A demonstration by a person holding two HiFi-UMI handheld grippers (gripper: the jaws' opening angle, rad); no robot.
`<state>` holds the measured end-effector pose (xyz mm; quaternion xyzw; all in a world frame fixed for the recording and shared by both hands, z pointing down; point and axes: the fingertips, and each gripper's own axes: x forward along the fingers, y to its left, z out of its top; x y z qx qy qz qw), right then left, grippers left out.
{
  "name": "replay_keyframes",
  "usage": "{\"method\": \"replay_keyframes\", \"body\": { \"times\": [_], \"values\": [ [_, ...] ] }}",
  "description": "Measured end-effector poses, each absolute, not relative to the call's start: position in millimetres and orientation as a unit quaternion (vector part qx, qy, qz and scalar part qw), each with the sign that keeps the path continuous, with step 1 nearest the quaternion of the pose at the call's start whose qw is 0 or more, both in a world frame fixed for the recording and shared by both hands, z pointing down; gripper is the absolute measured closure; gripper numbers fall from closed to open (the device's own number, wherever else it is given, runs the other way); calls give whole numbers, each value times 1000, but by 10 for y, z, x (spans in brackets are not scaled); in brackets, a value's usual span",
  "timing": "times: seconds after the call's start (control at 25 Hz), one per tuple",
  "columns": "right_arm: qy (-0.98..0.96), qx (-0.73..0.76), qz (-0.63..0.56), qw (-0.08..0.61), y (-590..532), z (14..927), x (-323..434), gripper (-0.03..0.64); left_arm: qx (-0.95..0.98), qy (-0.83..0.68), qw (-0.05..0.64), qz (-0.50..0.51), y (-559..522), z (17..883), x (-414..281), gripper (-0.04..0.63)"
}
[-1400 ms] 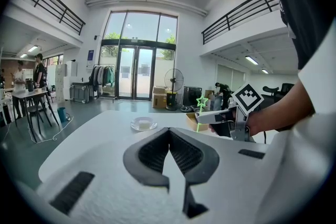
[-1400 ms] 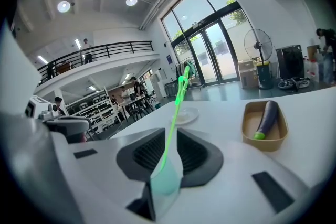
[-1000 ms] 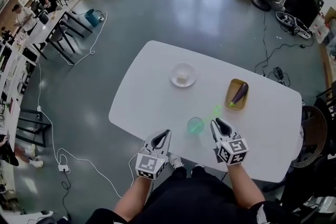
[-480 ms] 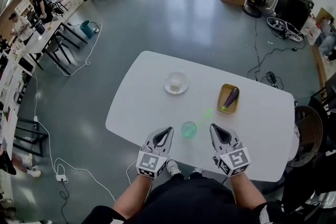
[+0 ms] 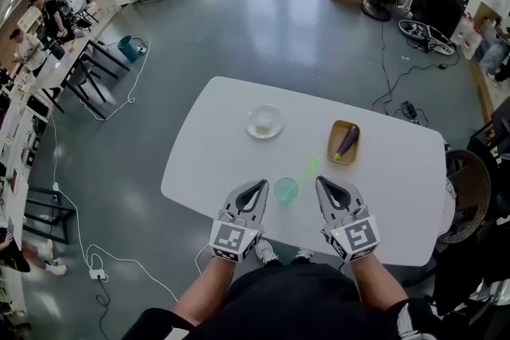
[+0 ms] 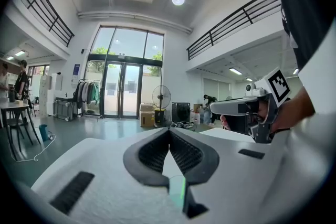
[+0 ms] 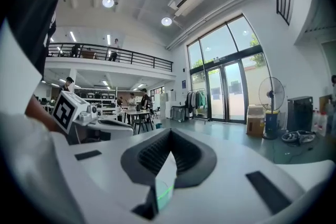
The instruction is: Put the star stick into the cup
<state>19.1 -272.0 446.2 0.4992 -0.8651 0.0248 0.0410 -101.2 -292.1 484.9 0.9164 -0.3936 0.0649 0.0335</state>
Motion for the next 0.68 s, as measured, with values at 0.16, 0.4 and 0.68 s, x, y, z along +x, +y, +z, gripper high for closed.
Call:
{"method": "replay_keyframes", "body": {
  "times": [0.16,0.4,0.68],
  "values": [
    [-866,497,-4,51,-2685,4392,141,614,915,-398,32,64,-2932,4847,-1057,586],
    [-865,500,-12,46,-2683,4346,145,614,908,-410,29,76,-2983,4874,-1176,586],
    [-866,498,-11,44,-2688,4322,144,614,907,-414,34,77,-2963,4933,-1192,586]
  ]
}}
